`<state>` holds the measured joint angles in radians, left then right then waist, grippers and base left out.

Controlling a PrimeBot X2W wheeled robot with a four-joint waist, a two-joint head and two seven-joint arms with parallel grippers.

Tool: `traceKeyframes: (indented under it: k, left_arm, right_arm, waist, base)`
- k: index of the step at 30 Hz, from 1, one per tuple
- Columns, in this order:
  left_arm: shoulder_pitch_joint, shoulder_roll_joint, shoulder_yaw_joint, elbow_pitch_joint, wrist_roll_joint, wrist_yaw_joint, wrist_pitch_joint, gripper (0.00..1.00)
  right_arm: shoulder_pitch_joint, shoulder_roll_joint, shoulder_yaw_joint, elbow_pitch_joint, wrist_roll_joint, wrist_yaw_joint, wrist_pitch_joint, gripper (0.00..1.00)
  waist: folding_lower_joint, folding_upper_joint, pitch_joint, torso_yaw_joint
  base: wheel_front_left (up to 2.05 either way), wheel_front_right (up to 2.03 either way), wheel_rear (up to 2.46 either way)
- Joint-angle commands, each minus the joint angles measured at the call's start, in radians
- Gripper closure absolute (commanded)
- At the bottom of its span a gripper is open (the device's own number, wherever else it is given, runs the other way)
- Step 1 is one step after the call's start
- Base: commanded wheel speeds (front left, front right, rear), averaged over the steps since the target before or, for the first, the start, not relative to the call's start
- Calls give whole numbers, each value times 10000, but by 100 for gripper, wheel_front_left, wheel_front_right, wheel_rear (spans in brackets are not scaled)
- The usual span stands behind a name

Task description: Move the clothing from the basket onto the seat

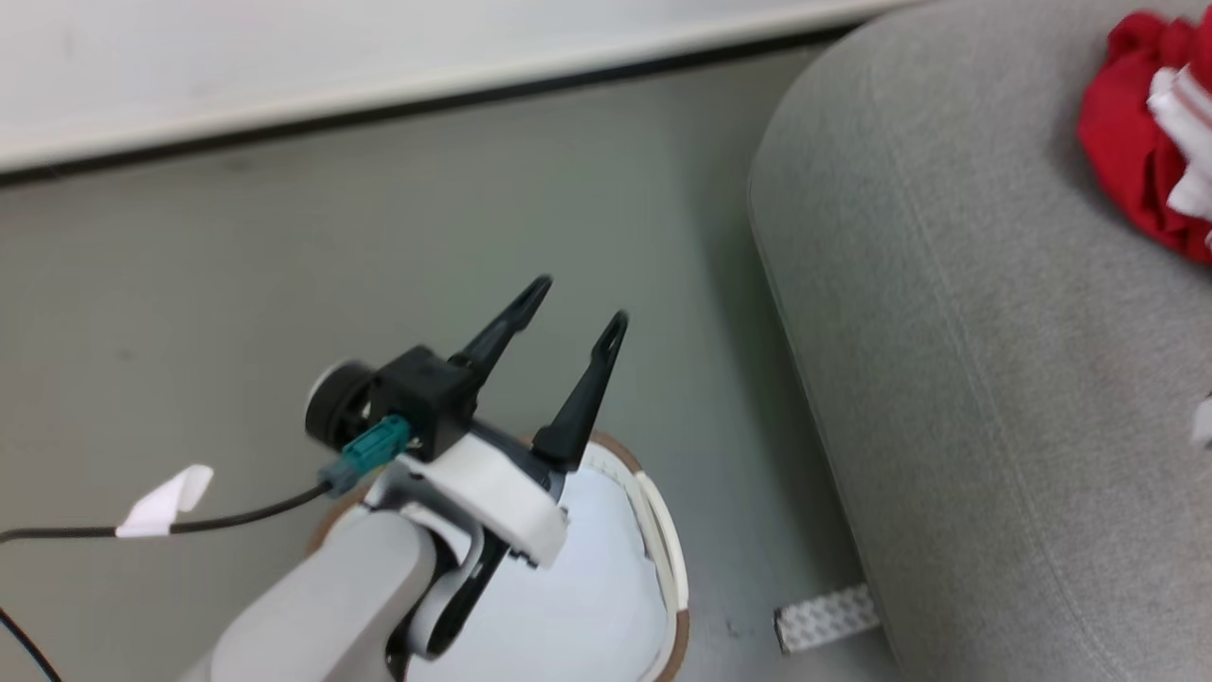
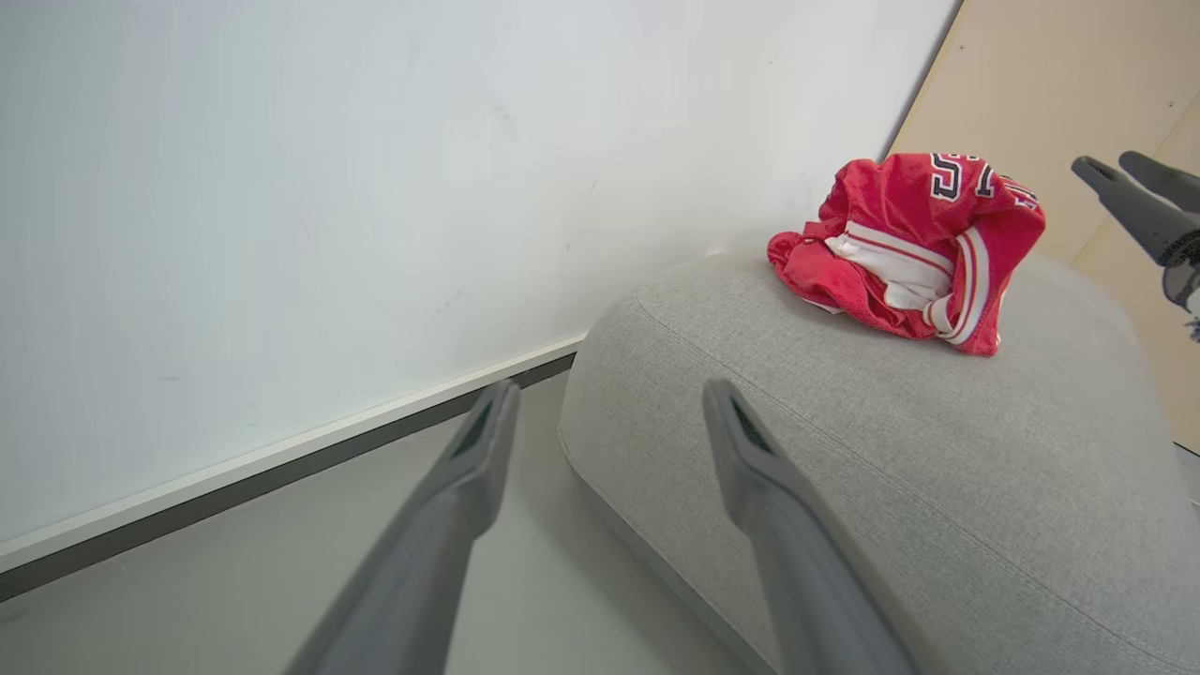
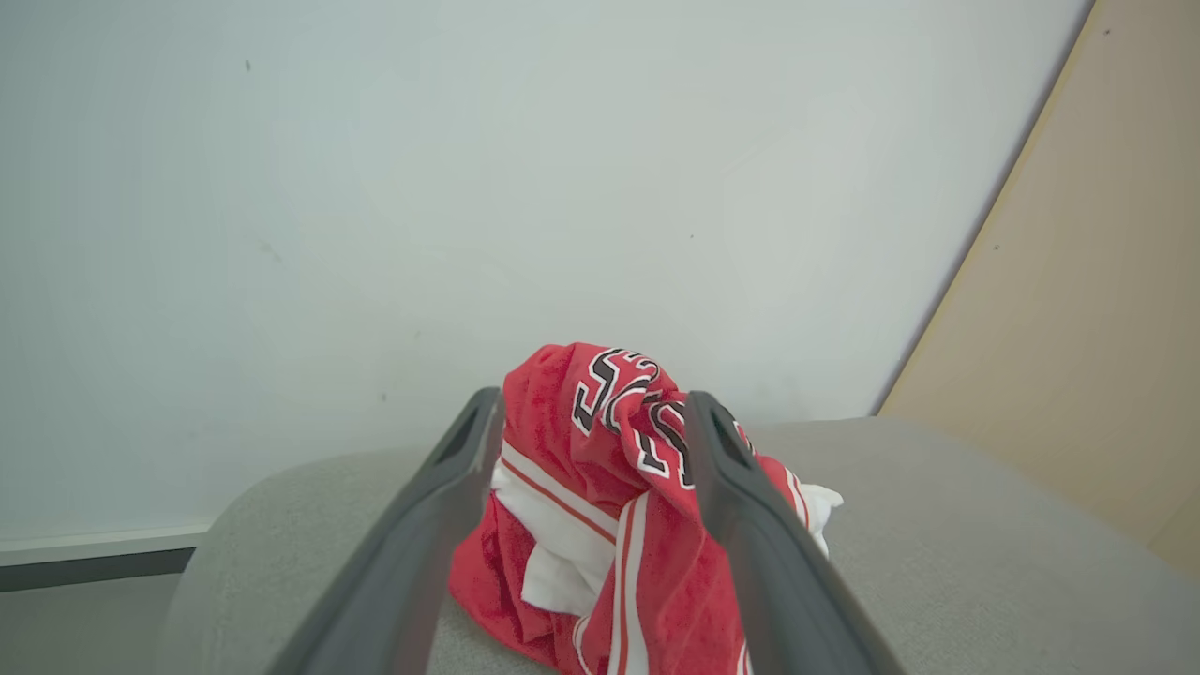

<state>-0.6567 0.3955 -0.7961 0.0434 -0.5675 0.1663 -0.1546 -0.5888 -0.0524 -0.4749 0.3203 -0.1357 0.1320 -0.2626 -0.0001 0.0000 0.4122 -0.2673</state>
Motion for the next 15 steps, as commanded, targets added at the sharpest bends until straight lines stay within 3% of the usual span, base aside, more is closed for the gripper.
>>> traceKeyframes:
  k: [1,7,15]
  left_arm:
    - [348,63,67,93,-160,105,-132,0]
    - [1692,-1,252,759,-670,429,-595,0]
    - [3582,-50,836,1442,-1152,997,-1031,0]
  right_arm:
    - [519,20,287,-204,253,-26,-28,0]
    - [2764,12,1489,-1118,1023,-26,-13,0]
    - [5161,-1,2187,-1816,1726,-26,-13,0]
  waist:
    - [1,0,-1042,237]
    - [1,0,-2675,1193]
    - [1,0,-4168,2314]
  base:
    - [0,0,0]
    - [0,0,0]
    - [0,0,0]
